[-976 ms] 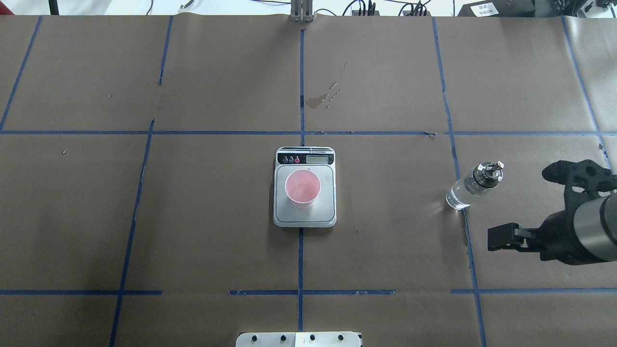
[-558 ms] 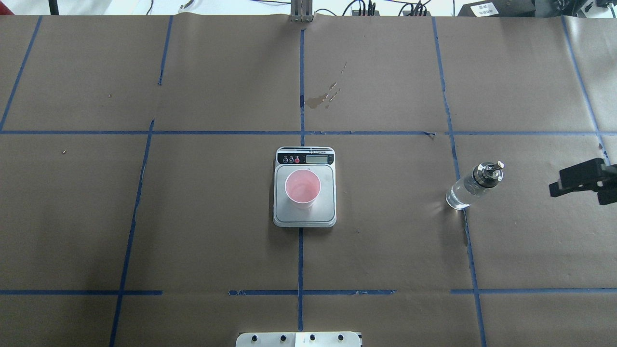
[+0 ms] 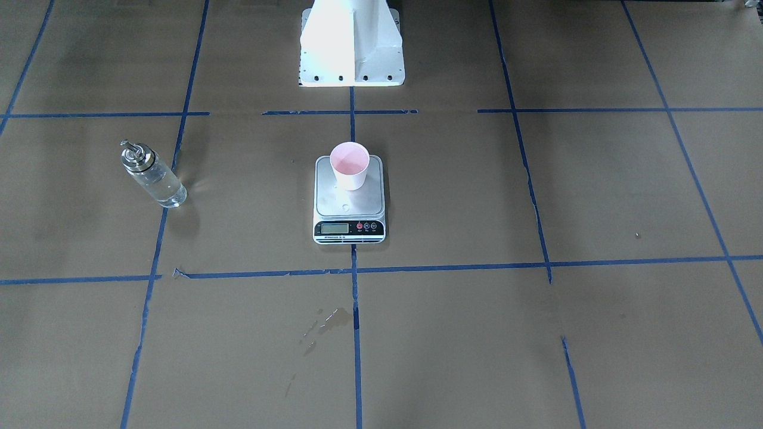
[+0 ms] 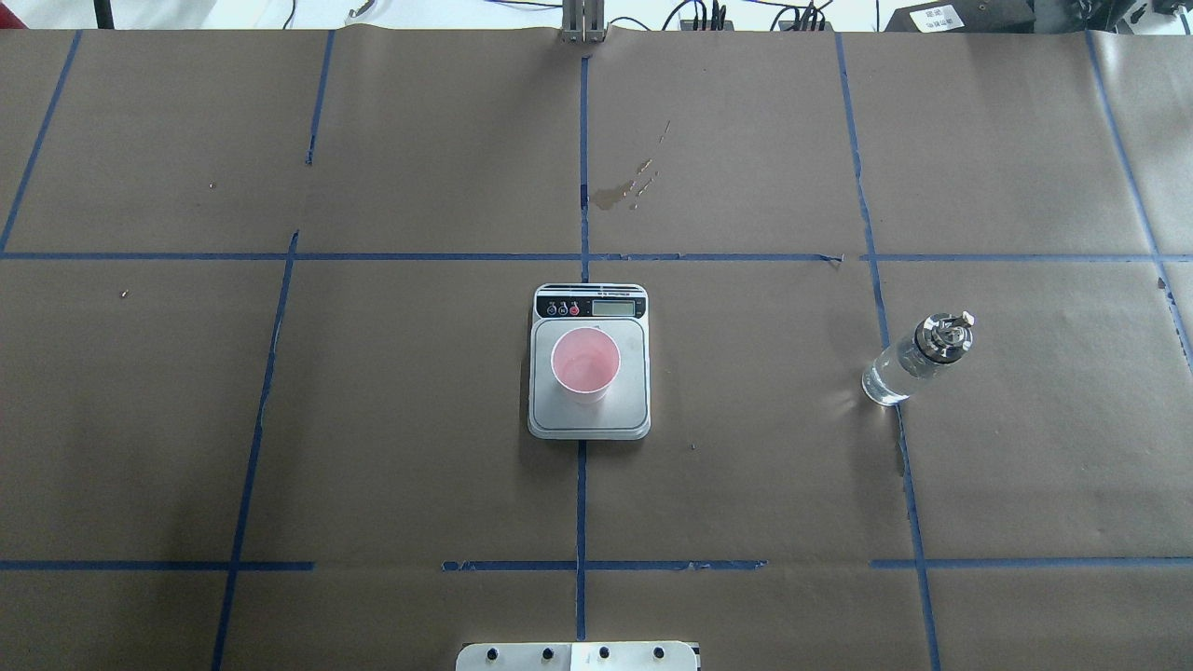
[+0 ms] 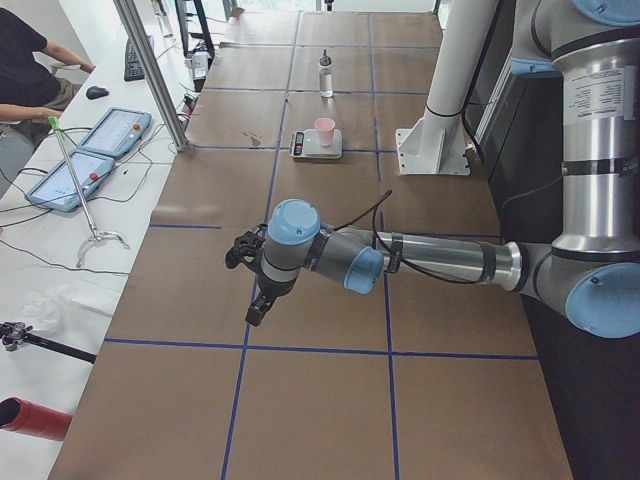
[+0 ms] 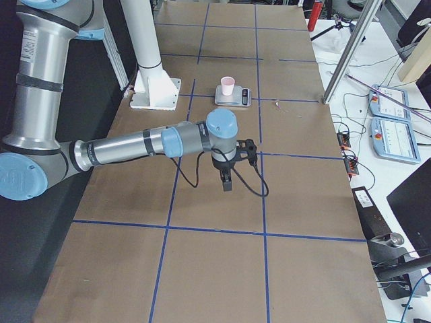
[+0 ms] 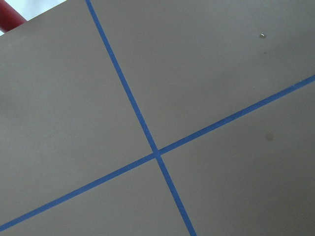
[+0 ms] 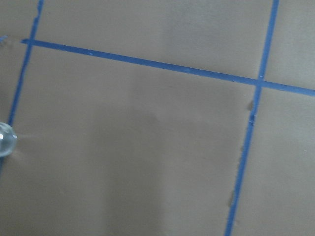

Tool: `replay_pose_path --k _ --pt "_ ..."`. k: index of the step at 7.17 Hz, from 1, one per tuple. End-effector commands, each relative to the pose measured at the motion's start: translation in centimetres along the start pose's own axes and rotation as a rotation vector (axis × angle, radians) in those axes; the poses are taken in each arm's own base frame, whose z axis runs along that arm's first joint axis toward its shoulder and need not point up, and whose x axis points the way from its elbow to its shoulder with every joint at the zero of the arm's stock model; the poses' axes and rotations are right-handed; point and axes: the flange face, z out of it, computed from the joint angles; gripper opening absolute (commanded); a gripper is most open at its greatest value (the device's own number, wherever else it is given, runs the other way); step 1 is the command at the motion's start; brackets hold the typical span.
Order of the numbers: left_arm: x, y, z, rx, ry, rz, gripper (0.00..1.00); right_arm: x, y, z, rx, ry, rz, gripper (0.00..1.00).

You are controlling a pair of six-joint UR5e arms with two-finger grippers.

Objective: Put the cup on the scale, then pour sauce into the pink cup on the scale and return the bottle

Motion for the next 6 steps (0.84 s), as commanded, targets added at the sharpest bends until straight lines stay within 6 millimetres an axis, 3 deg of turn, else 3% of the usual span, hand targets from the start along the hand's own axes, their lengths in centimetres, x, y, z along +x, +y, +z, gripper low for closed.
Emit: replay_pose_path --k 1,3,6 --pt "-1.7 2.9 2.3 -0.057 0.000 -0.038 1.00 5.9 1.8 2.1 -0.044 0.073 -0.024 1.00" --pt "-1.7 3.8 2.9 -0.074 0.047 -0.067 1.00 7.7 2.0 2.8 -0.075 0.168 -0.001 1.00" --pt "-3.3 5.8 5.1 -0.133 0.042 -0.118 1.00 7.9 2.3 3.1 -0.074 0.115 0.017 1.00"
